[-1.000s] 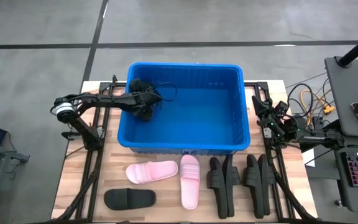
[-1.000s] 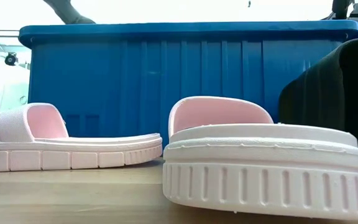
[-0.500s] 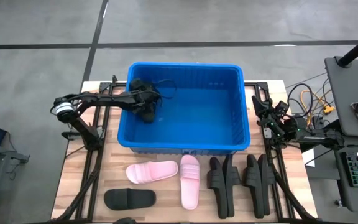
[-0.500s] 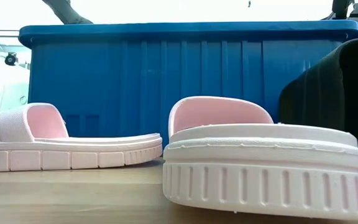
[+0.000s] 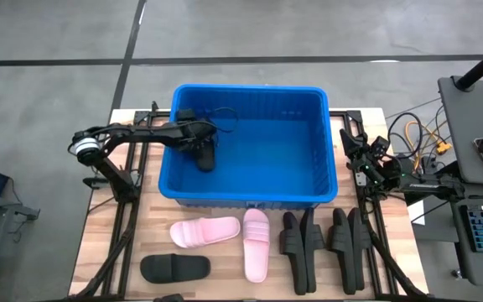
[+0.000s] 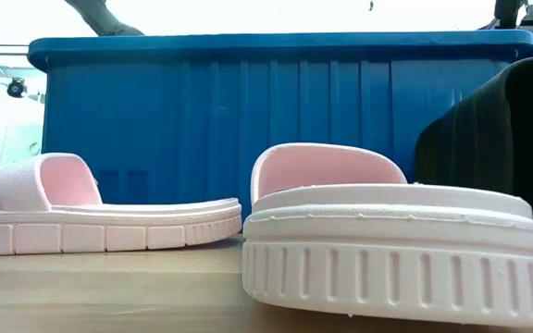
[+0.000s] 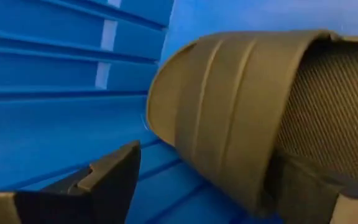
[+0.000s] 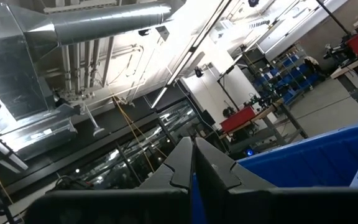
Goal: Pick and place slides into bin
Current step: Put the black slide into the bin
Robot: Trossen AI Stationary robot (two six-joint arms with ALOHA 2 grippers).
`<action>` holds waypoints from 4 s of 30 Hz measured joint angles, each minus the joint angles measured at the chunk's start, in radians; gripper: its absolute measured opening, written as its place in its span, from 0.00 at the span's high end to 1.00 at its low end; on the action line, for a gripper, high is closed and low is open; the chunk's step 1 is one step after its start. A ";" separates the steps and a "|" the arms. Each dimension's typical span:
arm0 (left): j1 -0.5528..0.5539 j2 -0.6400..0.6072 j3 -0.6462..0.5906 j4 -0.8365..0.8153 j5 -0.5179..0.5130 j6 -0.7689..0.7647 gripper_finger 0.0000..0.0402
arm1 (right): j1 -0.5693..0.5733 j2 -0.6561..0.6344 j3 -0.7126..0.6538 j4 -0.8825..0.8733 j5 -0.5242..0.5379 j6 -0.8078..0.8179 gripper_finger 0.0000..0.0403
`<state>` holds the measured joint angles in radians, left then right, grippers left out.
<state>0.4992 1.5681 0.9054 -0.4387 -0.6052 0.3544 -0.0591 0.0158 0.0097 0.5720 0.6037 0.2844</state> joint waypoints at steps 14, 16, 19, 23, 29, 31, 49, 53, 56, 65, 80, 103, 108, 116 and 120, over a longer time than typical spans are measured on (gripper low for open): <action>-0.049 -0.017 0.184 -0.331 0.207 -0.119 0.24 | 0.000 0.001 0.000 -0.004 0.000 0.003 0.98; -0.065 -0.038 0.236 -0.379 0.250 -0.168 0.24 | 0.000 0.000 0.000 -0.010 0.000 0.003 0.98; -0.101 -0.077 0.309 -0.409 0.283 -0.222 0.24 | 0.000 0.000 0.000 -0.018 0.000 0.003 0.98; -0.160 -0.150 0.402 -0.433 0.298 -0.306 0.24 | 0.000 0.000 0.000 -0.018 0.000 0.003 0.98; -0.266 -0.257 0.509 -0.432 0.538 -0.651 0.24 | 0.000 0.000 0.000 -0.017 0.000 -0.008 0.98; -0.296 -0.295 0.519 -0.433 0.623 -0.783 0.24 | 0.000 0.000 0.000 -0.017 0.000 -0.031 0.98; -0.875 -0.347 0.514 -0.423 0.754 -1.992 0.24 | 0.000 0.000 0.000 -0.020 0.000 -0.160 0.98; -0.992 -0.231 0.517 -0.494 0.753 -2.164 0.24 | 0.000 0.000 0.000 -0.026 0.000 -0.192 0.98; -1.059 -0.140 0.515 -0.534 0.753 -2.292 0.24 | 0.000 0.000 0.000 -0.041 0.000 -0.218 0.98; -1.170 0.072 0.521 -0.580 0.816 -2.584 0.24 | 0.000 0.000 0.000 -0.048 0.000 -0.233 0.98; -1.188 0.286 0.508 -0.780 0.969 -2.629 0.24 | 0.000 0.000 0.000 -0.049 0.000 -0.234 0.98; -1.213 0.372 0.466 -0.811 1.061 -2.350 0.94 | 0.000 0.000 0.000 -0.053 0.000 -0.244 0.98; -1.210 0.317 0.475 -0.810 1.076 -2.044 0.98 | 0.000 0.000 0.000 -0.053 0.000 -0.244 0.98; -1.168 0.122 0.512 -0.658 1.070 -1.665 1.00 | 0.000 0.000 0.000 -0.068 0.000 -0.243 0.98; -1.100 0.017 0.535 -0.526 0.971 -1.657 1.00 | 0.000 0.000 0.000 -0.070 0.000 -0.241 0.98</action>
<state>-0.6012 1.5852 1.4403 -0.9646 0.3655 -1.3021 -0.0590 0.0158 0.0097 0.5018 0.6037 0.0433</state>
